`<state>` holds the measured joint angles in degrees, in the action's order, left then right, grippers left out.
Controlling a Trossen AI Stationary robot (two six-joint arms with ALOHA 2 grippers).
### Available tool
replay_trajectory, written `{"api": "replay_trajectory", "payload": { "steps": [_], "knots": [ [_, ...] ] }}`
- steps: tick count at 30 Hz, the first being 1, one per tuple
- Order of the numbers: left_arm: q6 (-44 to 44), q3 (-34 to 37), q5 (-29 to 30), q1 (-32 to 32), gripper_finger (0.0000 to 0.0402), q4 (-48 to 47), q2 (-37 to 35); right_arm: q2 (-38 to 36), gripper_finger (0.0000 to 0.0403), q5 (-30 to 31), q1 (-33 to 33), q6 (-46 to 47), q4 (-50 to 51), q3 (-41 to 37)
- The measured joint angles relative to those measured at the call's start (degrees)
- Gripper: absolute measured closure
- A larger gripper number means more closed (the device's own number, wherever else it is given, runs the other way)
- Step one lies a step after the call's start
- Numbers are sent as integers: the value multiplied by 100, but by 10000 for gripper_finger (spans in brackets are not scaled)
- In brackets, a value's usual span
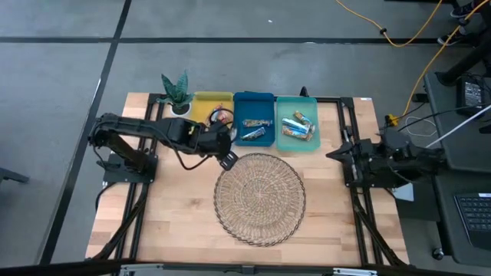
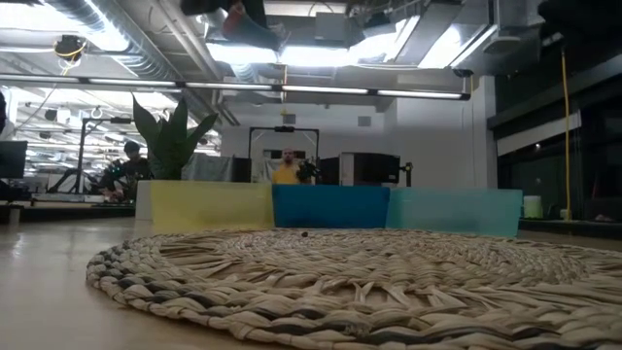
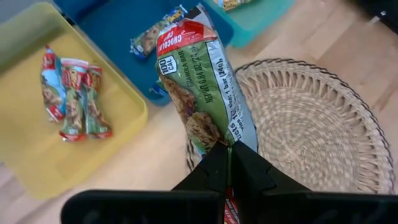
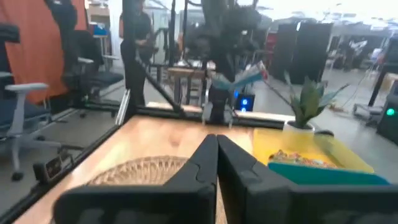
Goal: Pick and place Granola Bars by type
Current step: Put the red granola bar into the yellow bin
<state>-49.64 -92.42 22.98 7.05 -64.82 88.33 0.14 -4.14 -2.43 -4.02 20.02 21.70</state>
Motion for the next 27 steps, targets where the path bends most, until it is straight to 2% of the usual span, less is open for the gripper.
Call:
{"api": "replay_trajectory", "payload": {
  "steps": [6, 17, 23, 27],
  "knots": [
    [124, 1, -68, -145, 398, 2, 0, 133, 396, -90, 0, -77, -877, -238],
    [456, 7, -138, -351, 398, -37, 0, 7, 399, -34, 19, 622, -3722, -2117],
    [570, 13, -192, -350, 398, -71, 2, 8, 398, -81, 26, 676, -3409, -2131],
    [620, 15, -119, -460, 398, -302, 2, 9, 398, -151, 26, 719, -2696, -2131]
  ]
}}
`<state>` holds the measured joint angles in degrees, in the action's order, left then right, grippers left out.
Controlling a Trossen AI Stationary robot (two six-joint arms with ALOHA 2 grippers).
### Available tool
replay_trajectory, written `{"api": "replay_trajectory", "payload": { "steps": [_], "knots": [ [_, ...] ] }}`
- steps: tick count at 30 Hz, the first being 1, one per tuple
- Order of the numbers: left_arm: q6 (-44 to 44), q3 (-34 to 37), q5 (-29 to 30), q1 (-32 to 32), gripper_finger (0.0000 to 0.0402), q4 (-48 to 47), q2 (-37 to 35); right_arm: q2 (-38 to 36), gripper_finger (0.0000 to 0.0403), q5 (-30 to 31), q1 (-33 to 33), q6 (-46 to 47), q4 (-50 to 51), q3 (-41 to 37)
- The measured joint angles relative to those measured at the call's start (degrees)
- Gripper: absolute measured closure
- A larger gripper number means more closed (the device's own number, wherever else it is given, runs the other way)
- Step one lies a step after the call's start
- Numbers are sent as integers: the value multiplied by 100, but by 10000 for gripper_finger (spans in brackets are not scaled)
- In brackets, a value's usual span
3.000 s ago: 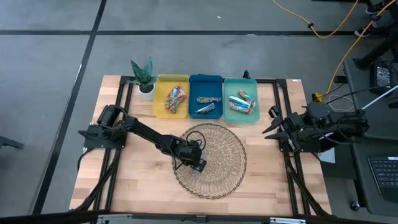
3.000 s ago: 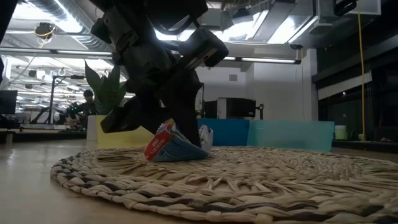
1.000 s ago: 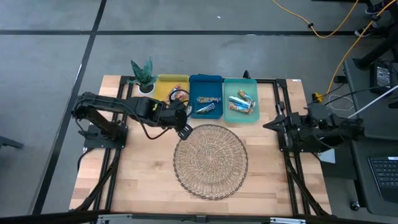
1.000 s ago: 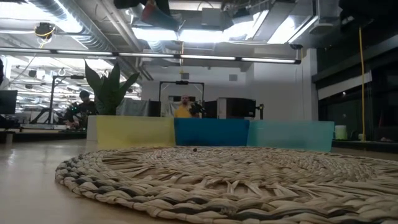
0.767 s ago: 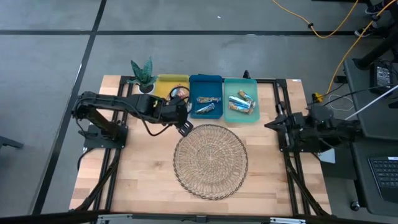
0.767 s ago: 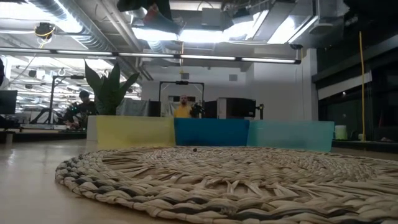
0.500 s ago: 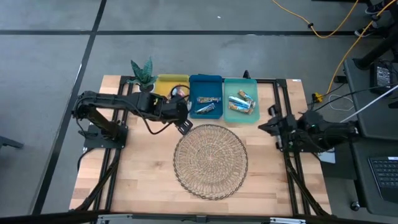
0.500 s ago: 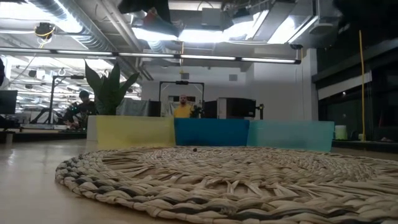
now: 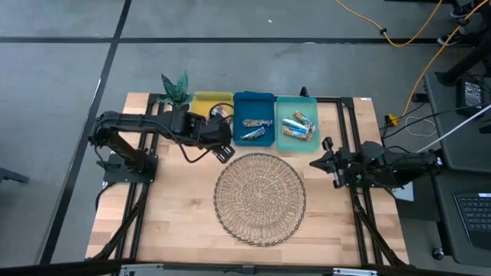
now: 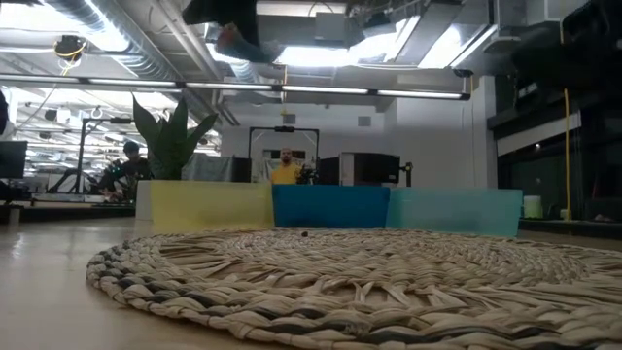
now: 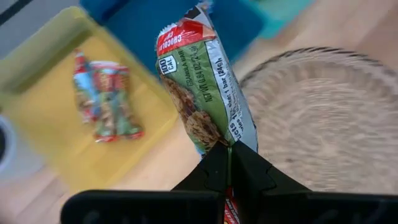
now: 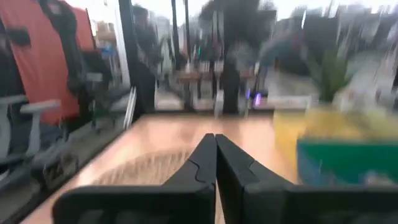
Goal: Pick and place Granola Bars by type
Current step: Put the red granola bar into the yellow bin
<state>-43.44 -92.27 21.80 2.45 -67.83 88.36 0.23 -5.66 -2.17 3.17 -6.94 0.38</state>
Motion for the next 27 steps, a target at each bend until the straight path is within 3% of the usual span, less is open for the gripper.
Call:
{"api": "replay_trajectory", "payload": {
  "steps": [2, 12, 27],
  "knots": [
    [34, 0, 57, -118, 398, -202, 0, 2, 398, -49, 0, 113, 453, 0],
    [1019, 325, 164, -1091, 398, -458, 94, 11, 397, -15, 4, -17, 472, 0],
    [2250, 2561, -1227, -2679, 398, 2161, 94, 11, 383, 1, 2, -32, 470, 0]
  ]
}}
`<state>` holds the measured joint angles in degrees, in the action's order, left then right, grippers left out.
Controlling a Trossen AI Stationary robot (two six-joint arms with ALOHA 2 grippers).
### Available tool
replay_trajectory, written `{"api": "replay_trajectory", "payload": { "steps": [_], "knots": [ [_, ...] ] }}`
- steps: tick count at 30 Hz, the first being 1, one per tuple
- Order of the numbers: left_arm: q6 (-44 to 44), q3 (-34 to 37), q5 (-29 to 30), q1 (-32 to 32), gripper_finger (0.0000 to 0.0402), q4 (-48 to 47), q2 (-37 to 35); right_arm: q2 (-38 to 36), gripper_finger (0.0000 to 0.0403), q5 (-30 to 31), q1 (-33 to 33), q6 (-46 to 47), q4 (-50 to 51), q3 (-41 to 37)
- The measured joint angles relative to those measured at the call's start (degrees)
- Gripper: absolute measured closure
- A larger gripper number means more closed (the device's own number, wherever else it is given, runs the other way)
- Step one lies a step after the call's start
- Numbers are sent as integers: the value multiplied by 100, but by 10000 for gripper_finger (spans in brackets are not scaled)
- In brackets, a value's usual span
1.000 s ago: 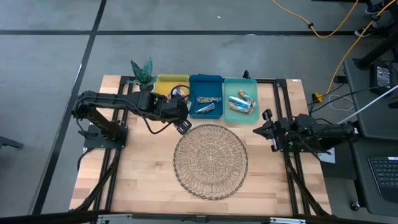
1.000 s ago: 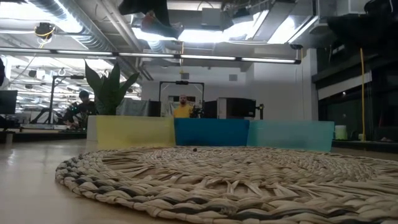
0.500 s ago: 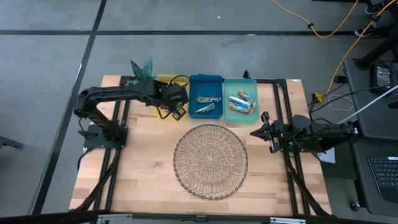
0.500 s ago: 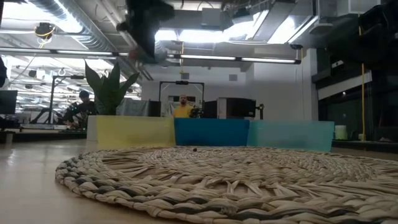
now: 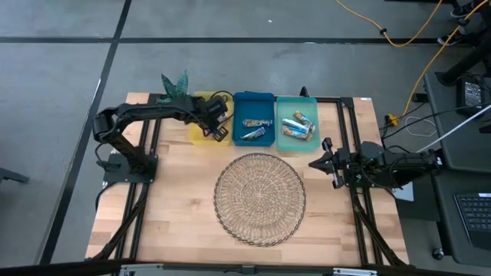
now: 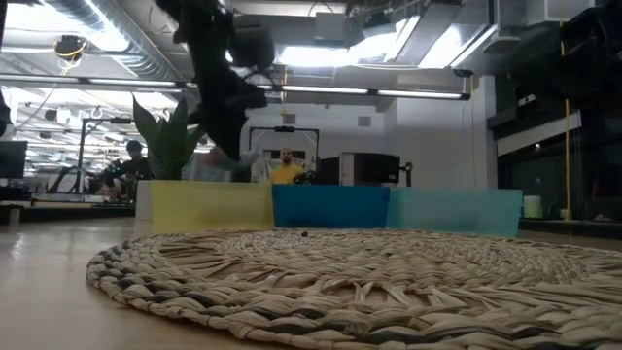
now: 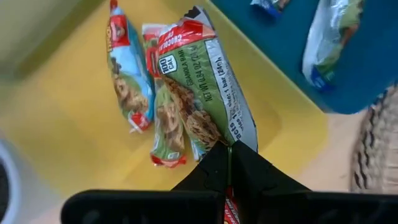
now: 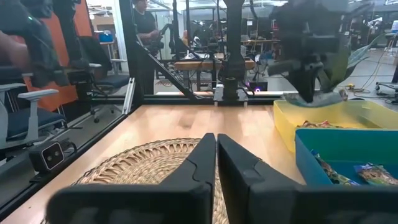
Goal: Pick and place Granola Bars by type
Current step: Put the red granola bar into the yellow bin, then return to Home Position
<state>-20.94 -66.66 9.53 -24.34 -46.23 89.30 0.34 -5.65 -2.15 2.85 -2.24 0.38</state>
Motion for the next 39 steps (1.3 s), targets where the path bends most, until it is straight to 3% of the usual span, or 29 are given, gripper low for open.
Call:
{"api": "replay_trajectory", "payload": {
  "steps": [9, 23, 32, 39],
  "knots": [
    [76, 792, 33, -359, 398, 711, -2, 0, 385, 2, 0, -19, 0, 0],
    [375, 1176, 16, -579, 385, 964, -2, 0, 382, 4, 0, -28, 0, 0],
    [418, 1176, -133, -575, 287, 955, -168, 2, 382, 4, -1, -29, 1, 0],
    [90, 1012, -582, -528, 209, 825, -982, 2, 382, 7, -2, -30, 0, 0]
  ]
}}
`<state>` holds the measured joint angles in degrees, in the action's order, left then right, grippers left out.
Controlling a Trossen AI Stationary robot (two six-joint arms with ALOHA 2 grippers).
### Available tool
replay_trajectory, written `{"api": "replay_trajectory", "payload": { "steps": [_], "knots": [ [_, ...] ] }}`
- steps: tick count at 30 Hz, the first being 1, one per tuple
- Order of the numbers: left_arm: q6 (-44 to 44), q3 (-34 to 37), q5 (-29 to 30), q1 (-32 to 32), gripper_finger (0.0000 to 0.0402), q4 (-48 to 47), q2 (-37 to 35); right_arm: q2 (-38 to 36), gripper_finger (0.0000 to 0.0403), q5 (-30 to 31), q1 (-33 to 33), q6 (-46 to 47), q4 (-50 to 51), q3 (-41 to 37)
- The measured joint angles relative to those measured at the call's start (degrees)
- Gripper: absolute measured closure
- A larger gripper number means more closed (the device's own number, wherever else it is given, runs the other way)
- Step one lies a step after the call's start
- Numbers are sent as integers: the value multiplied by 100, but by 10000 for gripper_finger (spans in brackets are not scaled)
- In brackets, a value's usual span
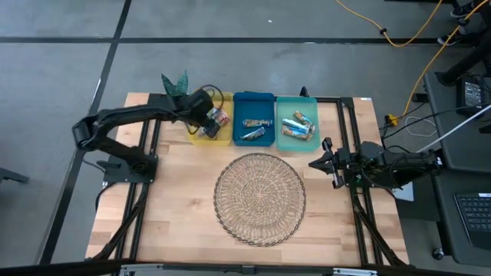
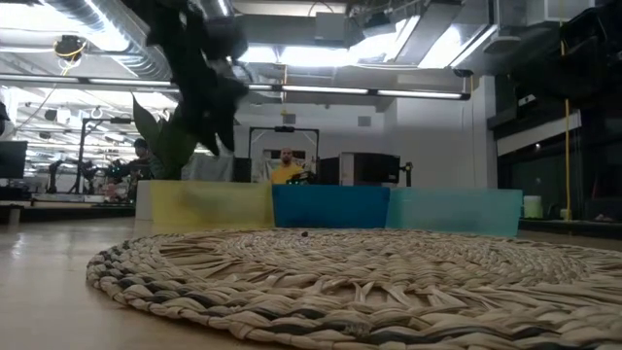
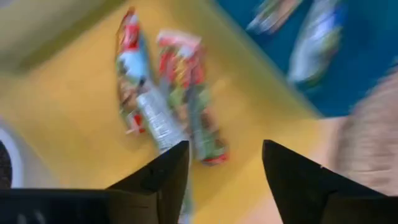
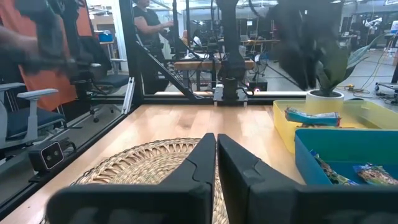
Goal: Pick and place Granola Bars by type
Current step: Return to Home Position
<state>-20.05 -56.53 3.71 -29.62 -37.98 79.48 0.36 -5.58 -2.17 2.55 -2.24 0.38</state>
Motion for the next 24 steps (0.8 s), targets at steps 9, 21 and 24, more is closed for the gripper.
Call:
{"api": "replay_trajectory", "payload": {
  "steps": [9, 21, 24],
  "knots": [
    [-696, -107, -513, 633, 194, 493, -1706, 0, 381, 0, 0, 2, 0, 0],
    [-322, 2160, 130, 2268, 209, 3199, -3949, 0, 382, 0, 0, 2, 0, 0],
    [-202, 3093, -235, 2292, 214, 3936, -4788, 0, 382, 0, 0, 0, 2, 0]
  ]
}}
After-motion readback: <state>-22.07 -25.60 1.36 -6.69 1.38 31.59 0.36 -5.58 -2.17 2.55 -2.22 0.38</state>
